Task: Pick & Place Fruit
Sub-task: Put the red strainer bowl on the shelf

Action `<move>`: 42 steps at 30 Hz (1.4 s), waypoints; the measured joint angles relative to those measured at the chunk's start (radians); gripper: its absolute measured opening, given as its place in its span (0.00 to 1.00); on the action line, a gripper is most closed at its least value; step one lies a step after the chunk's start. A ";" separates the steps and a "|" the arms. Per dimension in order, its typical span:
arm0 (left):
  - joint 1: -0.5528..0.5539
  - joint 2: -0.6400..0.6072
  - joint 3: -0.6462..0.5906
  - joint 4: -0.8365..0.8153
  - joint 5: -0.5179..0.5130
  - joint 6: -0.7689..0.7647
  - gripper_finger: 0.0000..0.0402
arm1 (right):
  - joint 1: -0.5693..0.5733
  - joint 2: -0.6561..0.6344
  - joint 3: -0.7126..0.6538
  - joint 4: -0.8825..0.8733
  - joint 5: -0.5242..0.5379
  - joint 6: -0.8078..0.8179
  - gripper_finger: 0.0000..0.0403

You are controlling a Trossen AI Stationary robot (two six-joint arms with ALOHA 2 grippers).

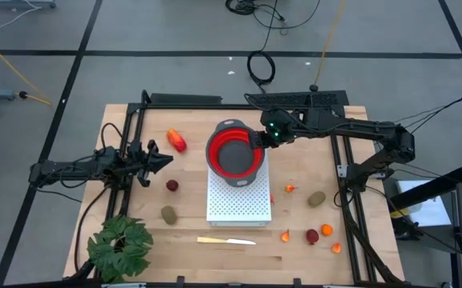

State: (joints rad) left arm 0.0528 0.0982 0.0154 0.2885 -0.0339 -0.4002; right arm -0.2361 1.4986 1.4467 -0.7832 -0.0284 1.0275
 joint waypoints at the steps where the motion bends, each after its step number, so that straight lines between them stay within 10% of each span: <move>1: 0.000 0.000 0.000 0.000 0.000 0.000 0.05 | 0.000 0.000 0.000 -0.001 0.000 0.000 0.09; 42: 0.000 0.000 0.000 0.000 0.002 0.000 0.05 | 0.000 0.000 0.000 0.039 0.002 -0.054 0.13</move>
State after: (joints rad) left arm 0.0528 0.0980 0.0154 0.2882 -0.0322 -0.4002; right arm -0.2359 1.4990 1.4467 -0.7444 -0.0269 0.9733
